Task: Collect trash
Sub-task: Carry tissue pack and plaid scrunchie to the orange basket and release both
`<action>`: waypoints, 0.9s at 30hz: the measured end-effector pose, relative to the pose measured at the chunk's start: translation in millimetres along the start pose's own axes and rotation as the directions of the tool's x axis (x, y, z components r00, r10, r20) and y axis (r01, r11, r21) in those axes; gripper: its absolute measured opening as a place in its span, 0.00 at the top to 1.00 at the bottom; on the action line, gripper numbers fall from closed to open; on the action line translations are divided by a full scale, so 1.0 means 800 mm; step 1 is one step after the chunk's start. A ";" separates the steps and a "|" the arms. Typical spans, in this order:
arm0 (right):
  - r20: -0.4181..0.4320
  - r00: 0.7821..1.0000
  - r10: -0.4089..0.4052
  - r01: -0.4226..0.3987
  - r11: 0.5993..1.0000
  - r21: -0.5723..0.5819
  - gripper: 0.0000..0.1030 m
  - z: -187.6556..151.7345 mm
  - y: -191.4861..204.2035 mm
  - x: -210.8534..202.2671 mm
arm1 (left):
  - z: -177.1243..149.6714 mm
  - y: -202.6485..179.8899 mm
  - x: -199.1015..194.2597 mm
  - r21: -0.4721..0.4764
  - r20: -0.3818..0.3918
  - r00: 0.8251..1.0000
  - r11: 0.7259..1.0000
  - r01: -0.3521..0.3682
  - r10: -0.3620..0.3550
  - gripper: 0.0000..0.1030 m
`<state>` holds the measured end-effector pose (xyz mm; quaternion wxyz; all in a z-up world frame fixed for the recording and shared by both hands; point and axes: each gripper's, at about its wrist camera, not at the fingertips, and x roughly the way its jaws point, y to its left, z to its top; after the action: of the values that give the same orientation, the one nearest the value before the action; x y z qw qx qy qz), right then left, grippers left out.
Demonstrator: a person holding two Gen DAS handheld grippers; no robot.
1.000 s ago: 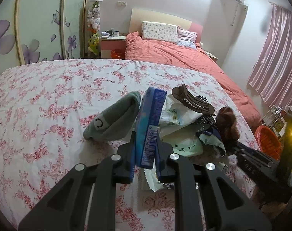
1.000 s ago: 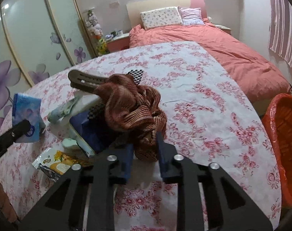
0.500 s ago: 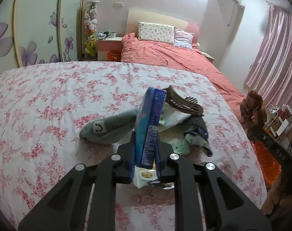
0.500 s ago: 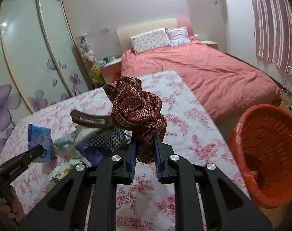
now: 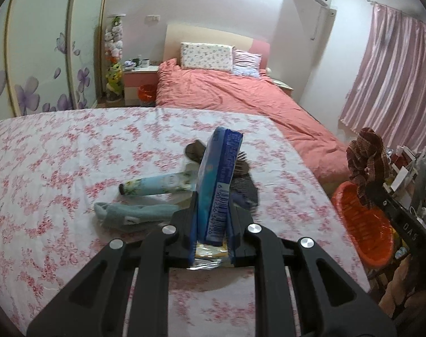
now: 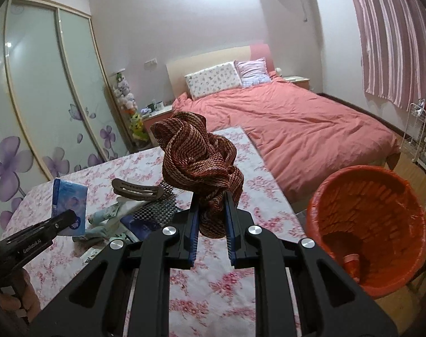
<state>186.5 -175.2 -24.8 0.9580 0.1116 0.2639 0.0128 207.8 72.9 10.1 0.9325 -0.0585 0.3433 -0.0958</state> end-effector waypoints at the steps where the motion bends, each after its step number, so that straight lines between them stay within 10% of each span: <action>1: 0.004 1.000 -0.004 0.004 1.000 0.001 0.84 -0.001 -0.002 -0.003 | 0.000 -0.006 -0.002 0.007 0.003 1.000 1.000 0.008 -0.008 0.83; 27: 0.114 0.976 -0.186 0.169 0.975 0.146 0.84 -0.010 -0.136 -0.075 | -0.017 -0.205 0.004 0.199 -0.046 0.972 0.951 0.236 -0.231 0.83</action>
<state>126.8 -284.9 -25.5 0.9603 0.1530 0.2116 -0.0981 178.4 -88.5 26.1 0.9118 -0.0022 0.3328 -0.2405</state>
